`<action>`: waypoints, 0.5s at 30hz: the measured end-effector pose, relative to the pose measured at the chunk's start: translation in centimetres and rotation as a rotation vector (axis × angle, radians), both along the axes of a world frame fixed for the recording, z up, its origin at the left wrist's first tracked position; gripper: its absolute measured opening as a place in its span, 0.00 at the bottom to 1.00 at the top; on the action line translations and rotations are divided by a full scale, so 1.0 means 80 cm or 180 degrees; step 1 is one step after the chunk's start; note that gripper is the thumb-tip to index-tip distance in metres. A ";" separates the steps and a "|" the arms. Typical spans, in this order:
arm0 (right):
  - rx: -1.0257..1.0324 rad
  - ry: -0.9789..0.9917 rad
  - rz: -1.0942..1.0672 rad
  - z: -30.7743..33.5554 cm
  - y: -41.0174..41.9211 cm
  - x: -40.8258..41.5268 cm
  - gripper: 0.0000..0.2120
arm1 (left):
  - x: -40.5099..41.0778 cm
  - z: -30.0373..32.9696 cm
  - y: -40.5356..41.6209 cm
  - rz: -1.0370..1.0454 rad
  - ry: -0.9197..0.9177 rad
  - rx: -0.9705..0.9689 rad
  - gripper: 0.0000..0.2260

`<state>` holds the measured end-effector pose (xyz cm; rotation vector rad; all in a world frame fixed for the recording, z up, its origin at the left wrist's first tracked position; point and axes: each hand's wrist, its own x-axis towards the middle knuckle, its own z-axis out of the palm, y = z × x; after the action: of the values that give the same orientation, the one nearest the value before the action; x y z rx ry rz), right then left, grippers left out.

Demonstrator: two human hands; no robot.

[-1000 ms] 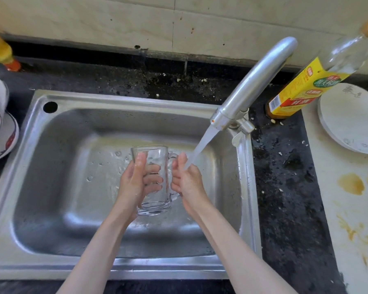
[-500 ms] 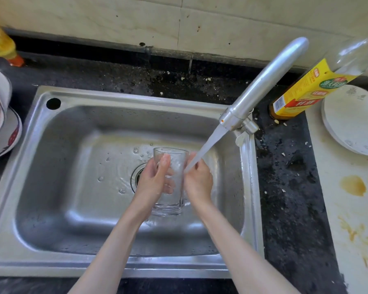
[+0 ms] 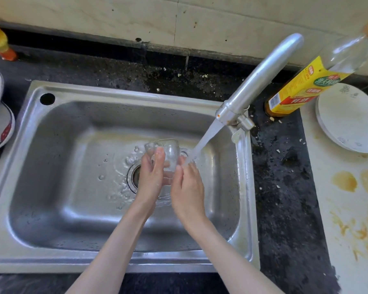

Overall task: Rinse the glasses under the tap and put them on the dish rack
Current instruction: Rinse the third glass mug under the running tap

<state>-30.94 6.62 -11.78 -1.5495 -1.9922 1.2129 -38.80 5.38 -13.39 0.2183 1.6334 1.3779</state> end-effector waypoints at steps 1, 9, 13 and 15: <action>-0.0291 0.0056 -0.0108 0.005 0.010 -0.004 0.17 | 0.005 0.001 0.001 -0.0083 0.0130 0.0005 0.27; -0.1419 0.0600 -0.0939 -0.014 0.029 0.017 0.35 | 0.034 0.002 -0.011 -0.1051 0.0805 0.0122 0.27; -0.1455 0.0913 -0.0930 -0.020 0.023 0.026 0.43 | 0.037 -0.003 -0.007 -0.1381 0.0959 0.0160 0.25; -0.1560 0.0960 -0.0968 -0.023 0.019 0.029 0.42 | 0.033 -0.003 -0.003 -0.1467 0.1085 0.0117 0.25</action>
<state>-28.64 8.16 -13.62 -1.6768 -1.2735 1.7597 -36.13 5.14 -13.62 0.8355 1.6916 1.0522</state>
